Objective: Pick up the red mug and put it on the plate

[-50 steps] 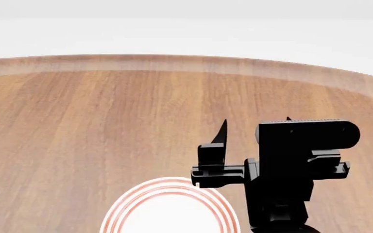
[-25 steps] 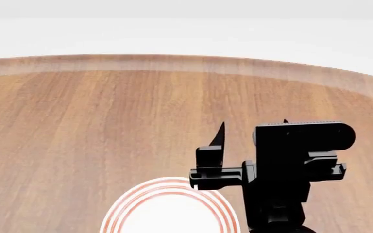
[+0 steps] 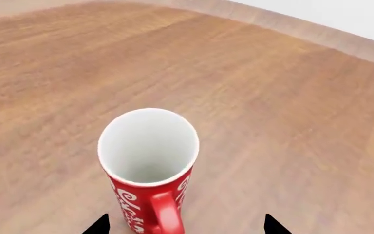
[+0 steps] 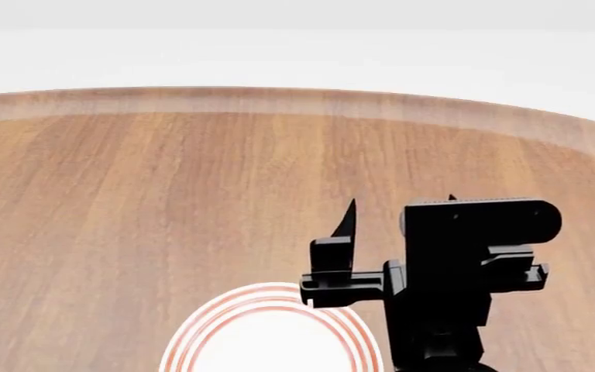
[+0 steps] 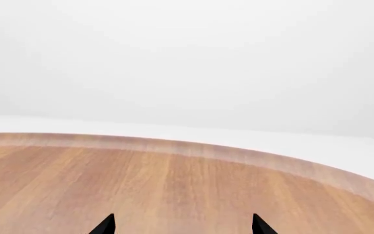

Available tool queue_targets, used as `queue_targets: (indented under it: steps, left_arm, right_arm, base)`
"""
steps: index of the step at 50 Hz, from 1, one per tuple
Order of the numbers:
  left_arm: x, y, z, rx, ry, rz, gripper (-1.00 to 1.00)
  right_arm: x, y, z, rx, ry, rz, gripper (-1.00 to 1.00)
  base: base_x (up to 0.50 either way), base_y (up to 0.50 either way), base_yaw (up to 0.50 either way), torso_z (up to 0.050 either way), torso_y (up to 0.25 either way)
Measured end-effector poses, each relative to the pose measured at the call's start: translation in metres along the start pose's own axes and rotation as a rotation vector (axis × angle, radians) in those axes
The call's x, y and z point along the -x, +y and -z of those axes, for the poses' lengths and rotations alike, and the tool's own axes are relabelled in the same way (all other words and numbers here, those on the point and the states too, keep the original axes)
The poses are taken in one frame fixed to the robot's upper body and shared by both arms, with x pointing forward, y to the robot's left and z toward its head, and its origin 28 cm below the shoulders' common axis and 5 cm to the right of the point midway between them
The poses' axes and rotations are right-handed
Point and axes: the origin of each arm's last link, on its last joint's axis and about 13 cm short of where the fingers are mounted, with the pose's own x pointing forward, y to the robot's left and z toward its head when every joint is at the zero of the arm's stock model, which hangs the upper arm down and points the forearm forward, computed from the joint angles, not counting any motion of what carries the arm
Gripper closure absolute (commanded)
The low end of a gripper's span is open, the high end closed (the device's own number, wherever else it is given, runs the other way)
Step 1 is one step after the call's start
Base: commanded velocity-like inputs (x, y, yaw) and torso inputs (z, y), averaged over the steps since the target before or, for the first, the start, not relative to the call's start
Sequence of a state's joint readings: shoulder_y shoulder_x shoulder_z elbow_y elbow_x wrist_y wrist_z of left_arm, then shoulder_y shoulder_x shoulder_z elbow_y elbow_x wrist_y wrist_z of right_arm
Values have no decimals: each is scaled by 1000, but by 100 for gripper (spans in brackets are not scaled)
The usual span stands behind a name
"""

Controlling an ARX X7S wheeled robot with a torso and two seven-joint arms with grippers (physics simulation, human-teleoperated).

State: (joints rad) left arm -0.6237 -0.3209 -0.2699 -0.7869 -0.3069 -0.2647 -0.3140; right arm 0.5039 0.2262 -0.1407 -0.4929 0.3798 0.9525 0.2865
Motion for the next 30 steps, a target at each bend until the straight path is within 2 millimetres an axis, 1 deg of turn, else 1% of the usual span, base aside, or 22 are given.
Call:
queue_targets:
  steps: [17, 30]
  left_arm:
    - [-17, 4, -2, 29, 68, -26, -100]
    - [-19, 7, -2, 37, 147, -40, -100]
  right_arm:
    - [0, 0, 2, -3, 3, -2, -100]
    - [0, 0, 2, -5, 3, -2, -100]
  base:
    - [0, 0, 0, 0, 0]
    - [0, 0, 0, 0, 0]
